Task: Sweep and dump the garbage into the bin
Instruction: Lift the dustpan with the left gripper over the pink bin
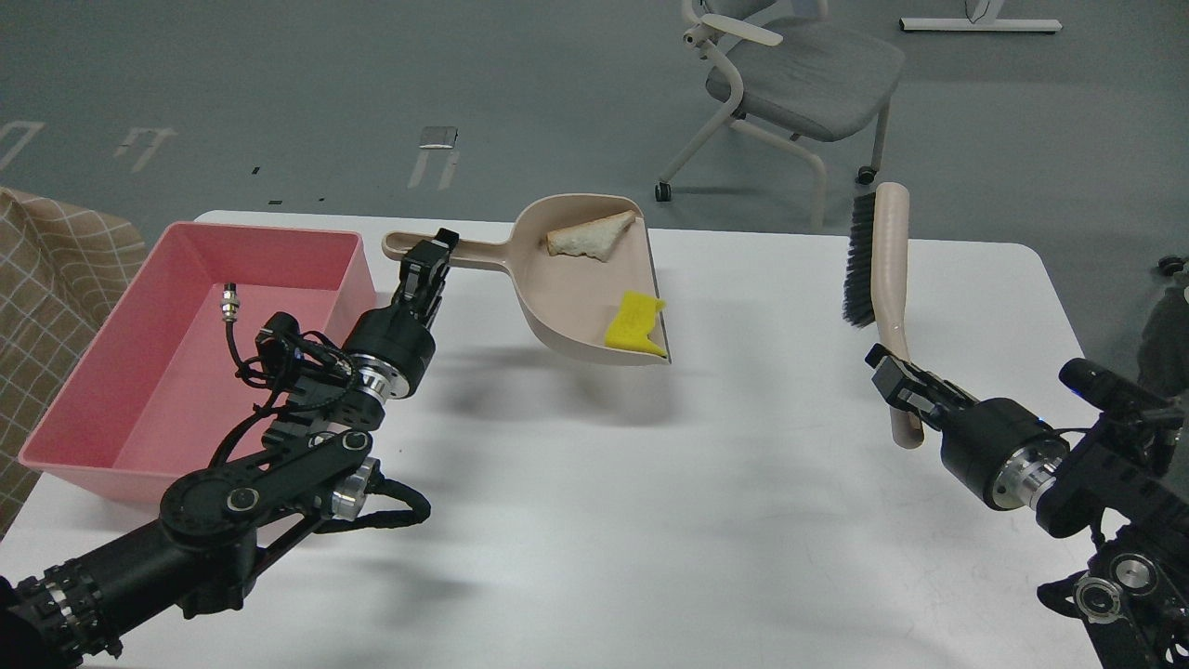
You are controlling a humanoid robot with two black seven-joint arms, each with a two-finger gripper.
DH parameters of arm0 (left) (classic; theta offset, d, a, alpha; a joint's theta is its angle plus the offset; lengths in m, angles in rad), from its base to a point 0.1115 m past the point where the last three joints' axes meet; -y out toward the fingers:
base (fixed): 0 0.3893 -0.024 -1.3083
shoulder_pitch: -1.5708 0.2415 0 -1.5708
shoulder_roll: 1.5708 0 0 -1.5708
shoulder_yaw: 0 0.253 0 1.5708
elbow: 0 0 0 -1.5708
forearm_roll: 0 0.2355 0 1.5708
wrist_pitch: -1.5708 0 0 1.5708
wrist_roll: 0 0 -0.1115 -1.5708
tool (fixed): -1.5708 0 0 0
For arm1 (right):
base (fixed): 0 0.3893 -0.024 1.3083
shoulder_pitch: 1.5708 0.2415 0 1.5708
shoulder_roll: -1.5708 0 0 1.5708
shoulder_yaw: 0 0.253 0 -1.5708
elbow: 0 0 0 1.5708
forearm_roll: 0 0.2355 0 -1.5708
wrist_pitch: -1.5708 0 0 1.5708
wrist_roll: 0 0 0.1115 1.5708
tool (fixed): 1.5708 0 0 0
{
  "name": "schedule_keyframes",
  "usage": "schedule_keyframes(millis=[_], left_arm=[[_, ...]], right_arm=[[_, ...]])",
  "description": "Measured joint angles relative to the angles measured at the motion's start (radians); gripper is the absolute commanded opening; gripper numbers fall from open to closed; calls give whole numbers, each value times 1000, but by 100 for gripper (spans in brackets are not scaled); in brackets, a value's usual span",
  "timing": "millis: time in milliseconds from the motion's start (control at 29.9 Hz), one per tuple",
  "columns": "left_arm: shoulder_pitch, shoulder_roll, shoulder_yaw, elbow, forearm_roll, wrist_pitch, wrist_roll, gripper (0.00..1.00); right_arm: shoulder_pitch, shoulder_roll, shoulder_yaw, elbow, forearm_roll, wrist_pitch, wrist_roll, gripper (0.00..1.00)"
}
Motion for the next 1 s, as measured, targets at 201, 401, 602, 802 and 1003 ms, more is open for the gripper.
schedule_keyframes(millis=[201,401,602,802,1003], left_arm=[[13,68,-34,-25,0,-50,-6,10],[20,108,-37,-73,0,-68,-13,10],[44,168,-54,-117,1,-135,-22,11],[119,249,-109,-132,1,-224,-55,11],[158,330,-187,-127,-54,-338,-76,11]], right_arm=[[0,-1,0,0,0,0,5,0],[0,-1,-3,-1,0,0,6,0],[-5,-2,-5,-1,0,0,6,0],[-11,-21,-4,0,3,0,7,0],[-16,-29,-9,0,15,0,9,0]])
